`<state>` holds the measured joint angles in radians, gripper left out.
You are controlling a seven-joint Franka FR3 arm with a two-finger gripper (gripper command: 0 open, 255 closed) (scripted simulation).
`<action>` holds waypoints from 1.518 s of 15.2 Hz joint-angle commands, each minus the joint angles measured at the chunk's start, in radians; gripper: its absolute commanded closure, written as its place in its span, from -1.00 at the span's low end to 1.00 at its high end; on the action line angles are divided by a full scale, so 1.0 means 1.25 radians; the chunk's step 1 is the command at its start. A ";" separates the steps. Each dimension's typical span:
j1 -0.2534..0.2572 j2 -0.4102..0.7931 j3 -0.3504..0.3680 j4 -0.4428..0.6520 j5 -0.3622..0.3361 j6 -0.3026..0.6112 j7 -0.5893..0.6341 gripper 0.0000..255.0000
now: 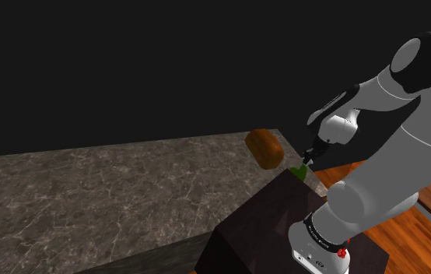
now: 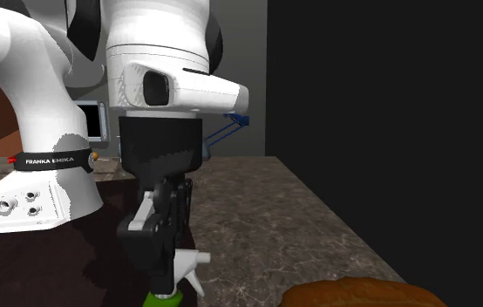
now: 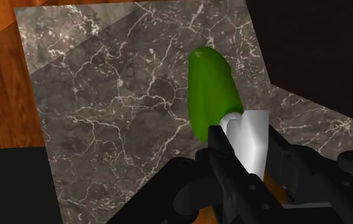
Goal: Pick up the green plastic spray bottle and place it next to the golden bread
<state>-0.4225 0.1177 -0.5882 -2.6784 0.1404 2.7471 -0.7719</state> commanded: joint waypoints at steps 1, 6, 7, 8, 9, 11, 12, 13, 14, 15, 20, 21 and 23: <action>-0.001 0.005 0.003 0.001 0.007 0.003 -0.005 1.00; -0.001 0.005 0.003 0.001 0.007 0.003 -0.005 1.00; -0.001 0.005 0.003 0.001 0.007 0.003 -0.005 -1.00; -0.001 0.005 0.003 0.001 0.007 0.003 -0.005 -1.00; -0.001 0.005 0.003 0.001 0.007 0.003 -0.005 -1.00; -0.001 0.005 0.003 0.001 0.007 0.003 -0.005 -1.00; -0.001 0.005 0.003 0.001 0.007 0.003 -0.005 -1.00; 0.012 -0.035 -0.022 -0.001 -0.052 -0.026 0.037 -1.00; 0.021 -0.074 -0.042 -0.001 -0.107 -0.058 0.077 -1.00; 0.022 -0.113 -0.052 0.001 -0.155 -0.091 0.112 -1.00; 0.011 -0.141 -0.045 0.004 -0.187 -0.118 0.134 -1.00; 0.011 -0.141 -0.045 0.004 -0.187 -0.118 0.134 -1.00; 0.011 -0.141 -0.045 0.004 -0.187 -0.118 0.134 -1.00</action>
<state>-0.4087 -0.0587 -0.6441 -2.6736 -0.0923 2.6001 -0.6047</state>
